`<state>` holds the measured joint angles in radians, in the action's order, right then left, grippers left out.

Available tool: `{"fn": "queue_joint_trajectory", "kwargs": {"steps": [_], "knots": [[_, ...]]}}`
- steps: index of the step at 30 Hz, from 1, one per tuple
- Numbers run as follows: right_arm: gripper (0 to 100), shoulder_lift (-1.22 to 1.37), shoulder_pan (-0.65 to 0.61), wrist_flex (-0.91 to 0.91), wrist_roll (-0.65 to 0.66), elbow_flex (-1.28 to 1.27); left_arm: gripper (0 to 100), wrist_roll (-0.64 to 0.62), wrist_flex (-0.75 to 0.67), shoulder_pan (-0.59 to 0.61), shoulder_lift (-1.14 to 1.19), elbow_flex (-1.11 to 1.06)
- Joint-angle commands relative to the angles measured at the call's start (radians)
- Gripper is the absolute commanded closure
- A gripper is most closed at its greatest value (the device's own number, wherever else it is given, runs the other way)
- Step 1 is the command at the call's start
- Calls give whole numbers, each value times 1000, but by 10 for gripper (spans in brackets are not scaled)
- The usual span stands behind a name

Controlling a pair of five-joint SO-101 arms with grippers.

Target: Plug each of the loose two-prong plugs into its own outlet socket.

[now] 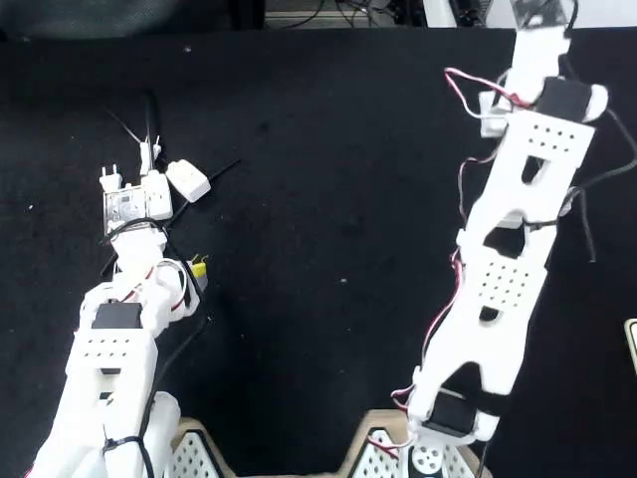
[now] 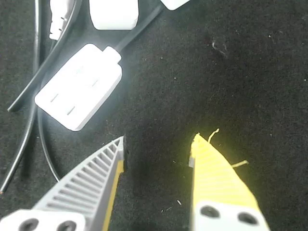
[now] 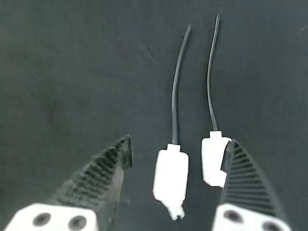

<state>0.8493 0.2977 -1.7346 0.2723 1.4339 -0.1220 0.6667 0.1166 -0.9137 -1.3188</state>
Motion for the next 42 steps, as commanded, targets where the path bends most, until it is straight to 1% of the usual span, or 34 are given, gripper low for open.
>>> {"fn": "queue_joint_trajectory", "kwargs": {"steps": [1,5,9,13,18,21,24,26,32,35,37,39,42], "knots": [[716,-309,-63,-34,-52,-288,777,-11,-8,7,-29,7],[715,-545,-146,-21,-52,-668,777,-11,-9,7,-29,7],[716,-737,-222,-15,-51,-964,777,-11,-11,7,-29,8],[714,-877,-282,58,-49,-1264,777,-11,-9,7,-29,8],[715,-1021,-414,279,-55,-1656,777,-11,-14,7,-29,8],[715,-1095,-480,516,-60,-1897,777,-11,-14,7,-29,8],[715,-1164,-514,776,-143,-2114,777,-11,-9,7,-29,8],[713,-1222,-516,890,-169,-2226,777,-11,-9,5,-29,8],[714,-1442,-522,1168,-176,-2532,777,-11,-17,7,-29,18],[715,-1546,-559,1224,-170,-2640,777,-11,-12,8,-29,42],[715,-1603,-597,1231,-169,-2690,776,-11,-6,33,-29,87],[715,-1646,-628,1234,-169,-2732,773,0,46,81,-29,170],[715,-1681,-644,1286,-173,-2790,776,107,190,125,-17,340]]}}
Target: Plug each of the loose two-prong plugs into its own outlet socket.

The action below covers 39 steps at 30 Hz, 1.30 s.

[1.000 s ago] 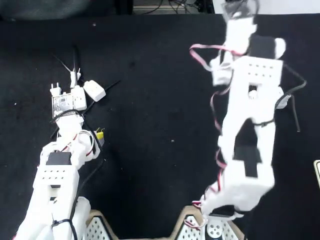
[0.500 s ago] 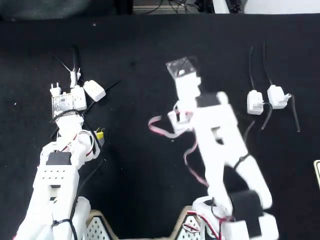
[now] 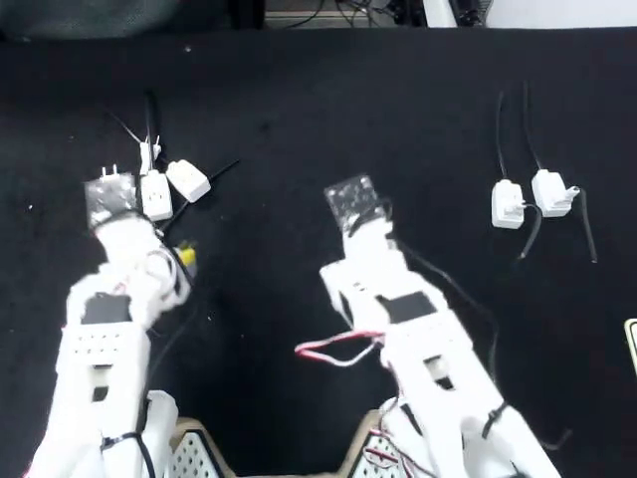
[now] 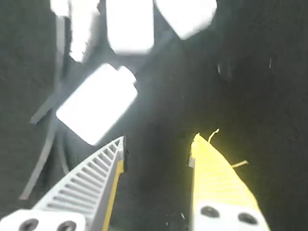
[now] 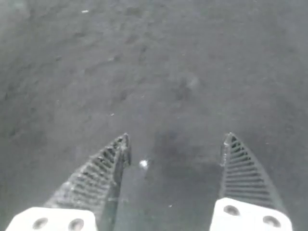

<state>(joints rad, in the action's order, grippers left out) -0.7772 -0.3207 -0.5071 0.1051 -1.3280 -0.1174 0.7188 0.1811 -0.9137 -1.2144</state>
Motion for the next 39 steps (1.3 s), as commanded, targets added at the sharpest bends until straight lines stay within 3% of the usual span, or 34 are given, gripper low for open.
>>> {"fn": "queue_joint_trajectory", "kwargs": {"steps": [1,7,9,15,17,29,37,39], "knots": [[715,-58,-26,81,-8,-42,776,126,181,71,-17,292],[716,-58,-28,103,-9,-47,777,147,399,159,20,544],[716,-58,-28,103,-8,-47,777,206,423,168,81,568],[716,-58,-28,103,-3,-48,775,654,430,173,379,615],[716,-58,-28,103,-3,-48,776,724,430,189,473,656],[716,-62,-28,103,-3,-47,776,856,430,188,925,900],[716,-62,-28,103,-2,-47,778,850,430,188,1042,966],[716,-62,-28,103,-2,-47,836,822,431,185,1048,958]]}}
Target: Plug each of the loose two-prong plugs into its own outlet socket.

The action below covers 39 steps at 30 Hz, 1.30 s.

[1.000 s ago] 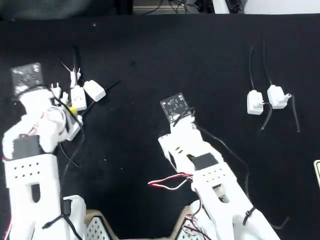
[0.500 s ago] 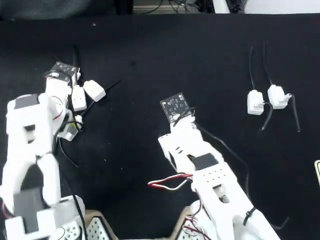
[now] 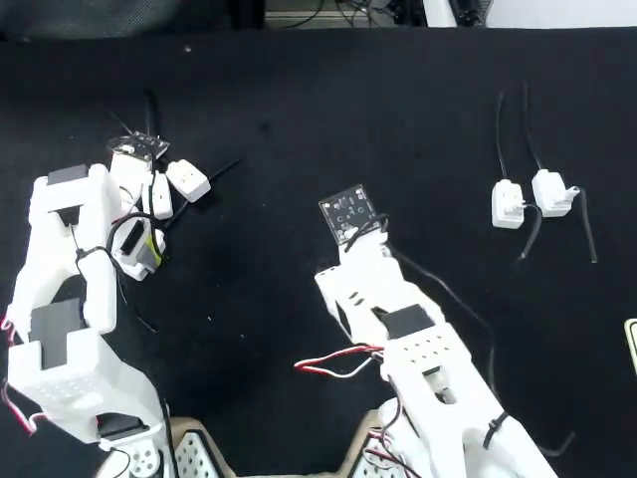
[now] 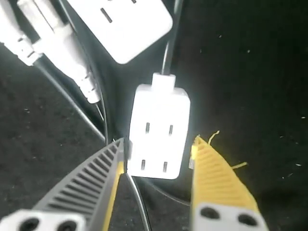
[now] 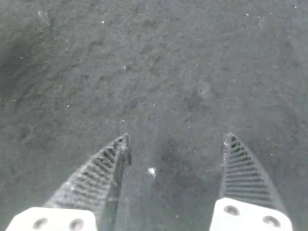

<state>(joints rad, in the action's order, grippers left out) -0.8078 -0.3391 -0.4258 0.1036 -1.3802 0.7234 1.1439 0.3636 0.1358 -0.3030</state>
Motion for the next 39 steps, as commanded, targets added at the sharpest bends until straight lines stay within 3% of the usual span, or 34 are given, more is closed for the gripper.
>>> {"fn": "queue_joint_trajectory", "kwargs": {"steps": [1,2,3,4,11,17,21,27,30,34,39], "knots": [[716,-31,-9,21,0,5,898,-46,6,-2,2,47],[716,-31,-9,21,0,5,970,-80,6,-4,2,47],[716,-31,-9,21,0,5,976,-115,8,-8,2,45],[716,-31,-9,23,0,5,941,-150,25,-12,-8,41],[716,-31,-9,25,0,5,970,-288,313,-162,-98,173],[716,-33,-2,23,0,5,970,-322,443,-311,-239,208],[716,-33,17,21,-5,5,970,-316,440,-397,-285,99],[716,-33,137,21,-68,27,961,-322,244,-484,-287,-173],[716,-33,152,23,-92,28,868,-348,212,-507,-293,-234],[716,-33,152,23,-94,28,741,-351,233,-486,-299,-206],[716,-33,152,23,-94,28,762,-350,348,-351,-299,-5]]}}
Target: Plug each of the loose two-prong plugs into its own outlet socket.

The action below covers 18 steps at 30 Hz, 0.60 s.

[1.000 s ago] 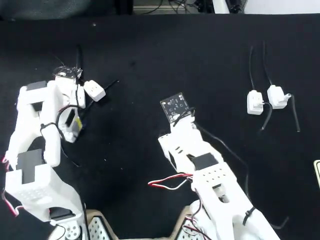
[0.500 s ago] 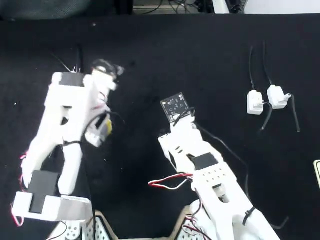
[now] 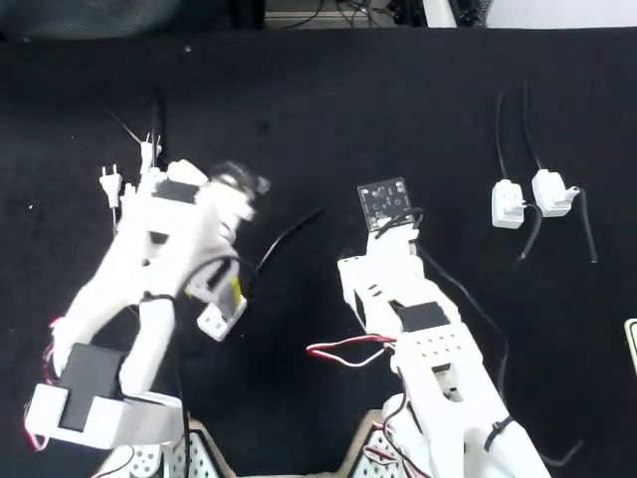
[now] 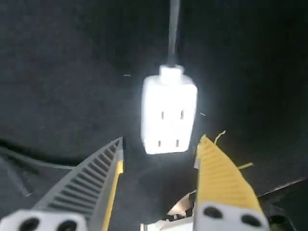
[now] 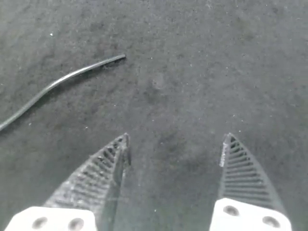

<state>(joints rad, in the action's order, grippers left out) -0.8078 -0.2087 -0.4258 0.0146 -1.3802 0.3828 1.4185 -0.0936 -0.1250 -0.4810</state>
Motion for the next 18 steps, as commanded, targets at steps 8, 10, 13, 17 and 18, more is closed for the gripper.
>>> {"fn": "queue_joint_trajectory", "kwargs": {"steps": [8,10,13,17,18], "knots": [[716,-33,21,25,-8,28,763,100,-54,328,14,114],[716,-35,26,26,-9,31,763,120,-100,334,34,27],[716,-35,61,20,-11,51,763,117,-117,295,31,-68],[716,-35,138,29,-25,59,781,81,-126,182,-8,-148],[716,-35,147,26,-41,64,784,54,-138,143,-15,-163]]}}
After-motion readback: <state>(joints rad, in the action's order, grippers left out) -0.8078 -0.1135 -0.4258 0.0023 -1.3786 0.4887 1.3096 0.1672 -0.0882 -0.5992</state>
